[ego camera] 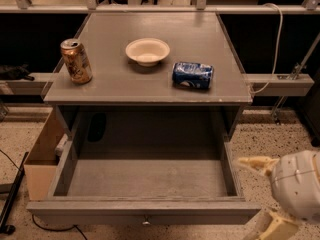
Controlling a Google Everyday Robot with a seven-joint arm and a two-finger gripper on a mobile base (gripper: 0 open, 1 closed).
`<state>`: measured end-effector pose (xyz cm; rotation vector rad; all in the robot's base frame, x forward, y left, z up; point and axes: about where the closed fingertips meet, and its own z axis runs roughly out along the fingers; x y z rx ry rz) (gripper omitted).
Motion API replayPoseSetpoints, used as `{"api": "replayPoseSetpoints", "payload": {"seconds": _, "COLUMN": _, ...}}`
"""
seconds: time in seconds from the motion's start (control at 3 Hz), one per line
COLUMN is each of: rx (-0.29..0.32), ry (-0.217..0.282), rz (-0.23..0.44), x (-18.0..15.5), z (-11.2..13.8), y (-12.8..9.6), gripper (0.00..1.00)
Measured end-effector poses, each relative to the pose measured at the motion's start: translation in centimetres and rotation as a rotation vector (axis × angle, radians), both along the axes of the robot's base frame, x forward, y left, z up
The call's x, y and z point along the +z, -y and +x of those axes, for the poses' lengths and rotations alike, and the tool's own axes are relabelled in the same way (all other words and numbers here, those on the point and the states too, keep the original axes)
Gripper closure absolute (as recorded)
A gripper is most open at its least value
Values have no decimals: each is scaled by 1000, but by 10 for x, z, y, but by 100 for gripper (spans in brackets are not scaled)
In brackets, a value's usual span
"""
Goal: Close top drawer
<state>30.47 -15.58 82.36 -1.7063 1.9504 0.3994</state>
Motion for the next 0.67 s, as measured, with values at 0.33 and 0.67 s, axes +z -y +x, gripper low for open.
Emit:
{"api": "replayPoseSetpoints", "payload": {"seconds": 0.33, "rx": 1, "ry": -23, "rz": -17, "x": -20, "z": -18, "y": 2, "gripper": 42}}
{"api": "replayPoseSetpoints", "payload": {"seconds": 0.67, "rx": 9, "ry": -33, "rz": -28, "x": -33, "z": -16, "y": -2, "gripper": 65}}
